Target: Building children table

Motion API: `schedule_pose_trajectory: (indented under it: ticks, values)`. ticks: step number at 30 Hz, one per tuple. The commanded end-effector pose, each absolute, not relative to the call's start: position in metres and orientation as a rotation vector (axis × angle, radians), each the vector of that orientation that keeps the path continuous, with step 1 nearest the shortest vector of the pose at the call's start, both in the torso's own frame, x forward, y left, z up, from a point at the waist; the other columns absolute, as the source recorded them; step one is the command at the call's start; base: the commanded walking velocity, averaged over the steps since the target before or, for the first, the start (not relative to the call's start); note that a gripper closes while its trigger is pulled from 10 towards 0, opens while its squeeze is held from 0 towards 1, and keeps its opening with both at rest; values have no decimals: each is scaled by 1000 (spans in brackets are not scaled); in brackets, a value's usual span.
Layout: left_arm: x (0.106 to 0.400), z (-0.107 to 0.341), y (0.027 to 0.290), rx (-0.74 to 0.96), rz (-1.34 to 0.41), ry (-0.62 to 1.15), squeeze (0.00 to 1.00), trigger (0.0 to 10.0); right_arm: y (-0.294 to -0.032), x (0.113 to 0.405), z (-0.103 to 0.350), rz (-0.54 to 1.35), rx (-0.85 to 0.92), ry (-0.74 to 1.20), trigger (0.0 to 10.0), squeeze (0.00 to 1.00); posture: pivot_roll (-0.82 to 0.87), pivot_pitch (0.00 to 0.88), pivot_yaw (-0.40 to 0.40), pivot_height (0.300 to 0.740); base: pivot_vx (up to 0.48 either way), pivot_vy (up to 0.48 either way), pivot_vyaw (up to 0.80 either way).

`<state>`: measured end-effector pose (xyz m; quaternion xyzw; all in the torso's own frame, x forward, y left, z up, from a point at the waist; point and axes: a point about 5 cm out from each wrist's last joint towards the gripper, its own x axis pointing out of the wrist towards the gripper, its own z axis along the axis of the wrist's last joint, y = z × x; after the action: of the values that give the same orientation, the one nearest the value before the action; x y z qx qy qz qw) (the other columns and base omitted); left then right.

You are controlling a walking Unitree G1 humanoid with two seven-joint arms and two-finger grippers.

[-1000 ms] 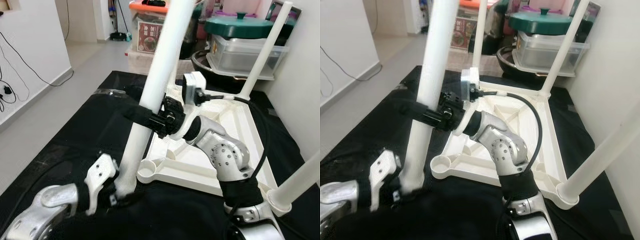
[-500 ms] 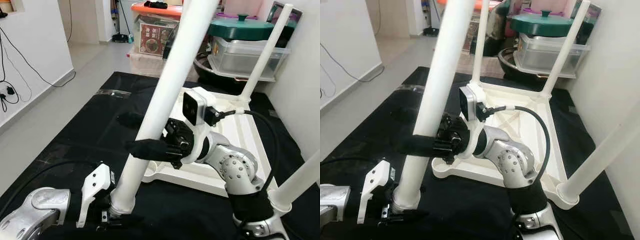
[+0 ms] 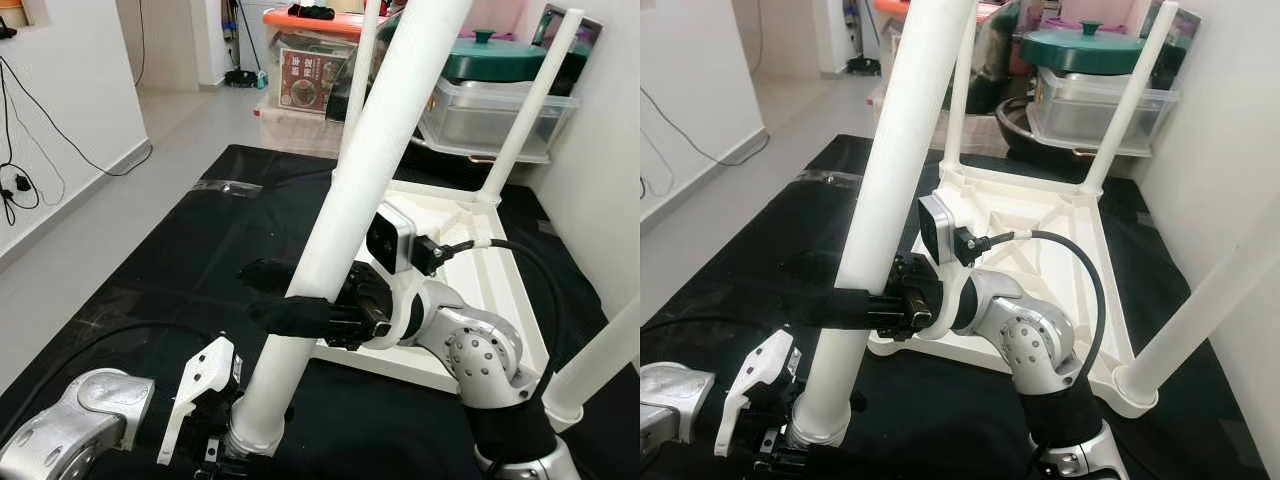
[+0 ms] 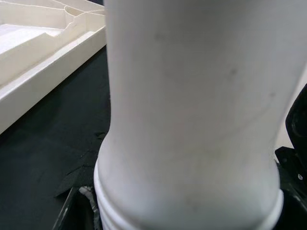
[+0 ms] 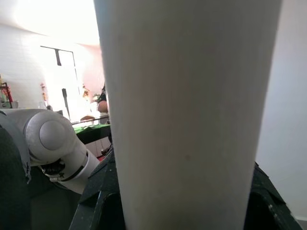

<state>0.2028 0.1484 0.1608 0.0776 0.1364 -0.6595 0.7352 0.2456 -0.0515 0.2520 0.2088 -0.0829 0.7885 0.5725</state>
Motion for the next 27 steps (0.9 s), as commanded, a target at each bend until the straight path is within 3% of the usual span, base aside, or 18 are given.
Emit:
schedule_pose_trajectory:
  ticks: [1, 9, 10, 12, 16, 19, 24, 26, 27]
  values:
    - [205, 162, 147, 179, -1449, 302, 0, 10000, -44, 236, 250, 1919, 515, -166, 0, 0, 130, 0, -67, 740, 0, 0, 0]
    - [209, 160, 151, 206, -1414, 280, 0, 10000, -49, 235, 250, 1917, 553, -134, 0, 0, 131, 0, -68, 740, 0, 0, 0]
    - [217, 161, 154, 200, -1357, 248, 1000, 10000, -50, 236, 249, 1910, 555, -132, 0, 0, 131, 0, -68, 740, 0, 0, 0]
    - [217, 161, 154, 200, -1357, 248, 1000, 10000, -50, 236, 249, 1910, 555, -132, 0, 0, 131, 0, -68, 740, 0, 0, 0]
    - [244, 177, 174, 120, -1077, 94, 1000, 10000, -57, 246, 253, 1839, 559, -169, 0, 0, 136, 0, -72, 740, 0, 0, 0]
    - [246, 184, 180, 88, -1016, 56, 1000, 10000, -60, 251, 254, 1805, 561, -187, 0, 0, 140, 0, -74, 740, 0, 0, 0]
    - [242, 200, 190, 13, -947, -5, 1000, 10000, -69, 267, 254, 1692, 517, -211, 0, 0, 146, 0, -81, 740, 0, 0, 0]
    - [231, 211, 199, -13, -911, -49, 1000, 10000, -85, 296, 254, 1491, 456, -215, 0, 0, 153, 0, -91, 740, 0, 0, 0]
    - [231, 211, 199, -13, -911, -49, 1000, 10000, -85, 296, 254, 1491, 456, -215, 0, 0, 153, 0, -91, 740, 0, 0, 0]
